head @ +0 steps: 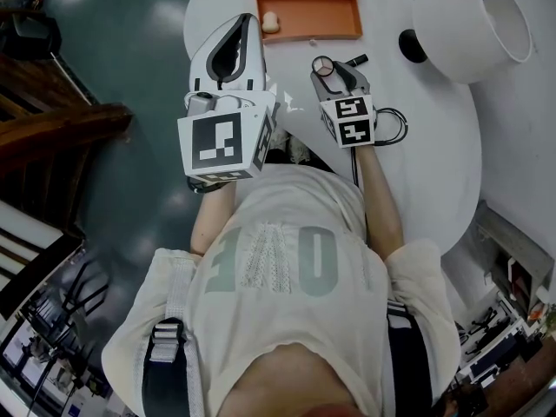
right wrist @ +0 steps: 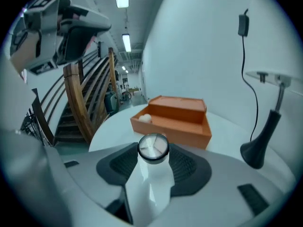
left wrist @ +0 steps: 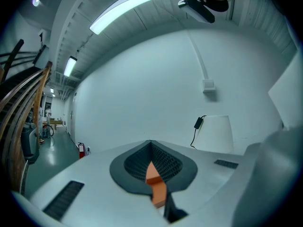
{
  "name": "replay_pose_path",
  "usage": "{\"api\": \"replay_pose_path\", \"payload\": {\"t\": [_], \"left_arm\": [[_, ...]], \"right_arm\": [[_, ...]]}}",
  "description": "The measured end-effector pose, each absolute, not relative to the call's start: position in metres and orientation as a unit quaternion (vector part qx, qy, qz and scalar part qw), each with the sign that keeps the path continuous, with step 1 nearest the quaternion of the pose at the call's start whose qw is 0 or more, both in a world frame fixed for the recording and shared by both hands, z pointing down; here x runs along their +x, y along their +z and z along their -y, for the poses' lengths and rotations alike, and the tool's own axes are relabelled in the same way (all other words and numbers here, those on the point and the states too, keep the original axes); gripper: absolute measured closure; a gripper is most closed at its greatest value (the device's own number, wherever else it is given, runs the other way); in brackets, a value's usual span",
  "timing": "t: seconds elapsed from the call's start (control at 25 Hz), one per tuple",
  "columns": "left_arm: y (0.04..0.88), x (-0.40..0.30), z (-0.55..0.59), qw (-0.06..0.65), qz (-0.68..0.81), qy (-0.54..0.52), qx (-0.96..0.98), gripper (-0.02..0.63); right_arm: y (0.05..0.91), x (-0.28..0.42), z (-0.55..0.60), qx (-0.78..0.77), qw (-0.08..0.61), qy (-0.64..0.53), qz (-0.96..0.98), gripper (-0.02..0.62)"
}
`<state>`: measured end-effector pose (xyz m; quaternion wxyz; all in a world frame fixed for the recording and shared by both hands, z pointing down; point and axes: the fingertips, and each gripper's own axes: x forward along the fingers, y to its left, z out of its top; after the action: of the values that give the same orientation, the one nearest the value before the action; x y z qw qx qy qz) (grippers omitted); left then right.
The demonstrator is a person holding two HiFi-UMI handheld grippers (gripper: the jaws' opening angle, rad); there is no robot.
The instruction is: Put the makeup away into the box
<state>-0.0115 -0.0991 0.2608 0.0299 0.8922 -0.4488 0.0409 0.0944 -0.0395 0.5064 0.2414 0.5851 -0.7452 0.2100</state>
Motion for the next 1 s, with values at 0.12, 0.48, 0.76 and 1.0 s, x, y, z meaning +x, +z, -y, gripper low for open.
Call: {"api": "replay_pose_path", "payload": {"t": [0.12,0.48,0.76,1.0], "left_arm": [[0.259,-0.01,0.098,0.03,0.448,0.039,0.892,0.598],[0.249,-0.012,0.098,0.032,0.452,0.028,0.891,0.598],[0.249,-0.016,0.1,0.033,0.455,0.027,0.889,0.598],[0.258,-0.021,0.107,0.041,0.466,0.031,0.883,0.598]], "right_arm": [[0.431,0.089,0.055,0.602,0.175,0.151,0.765,0.383],[0.26,0.065,0.052,0.599,0.037,0.02,0.8,0.385],[0.243,0.055,0.045,0.586,0.04,0.006,0.81,0.385],[0.284,0.059,0.083,0.575,0.092,0.041,0.812,0.385]]}}
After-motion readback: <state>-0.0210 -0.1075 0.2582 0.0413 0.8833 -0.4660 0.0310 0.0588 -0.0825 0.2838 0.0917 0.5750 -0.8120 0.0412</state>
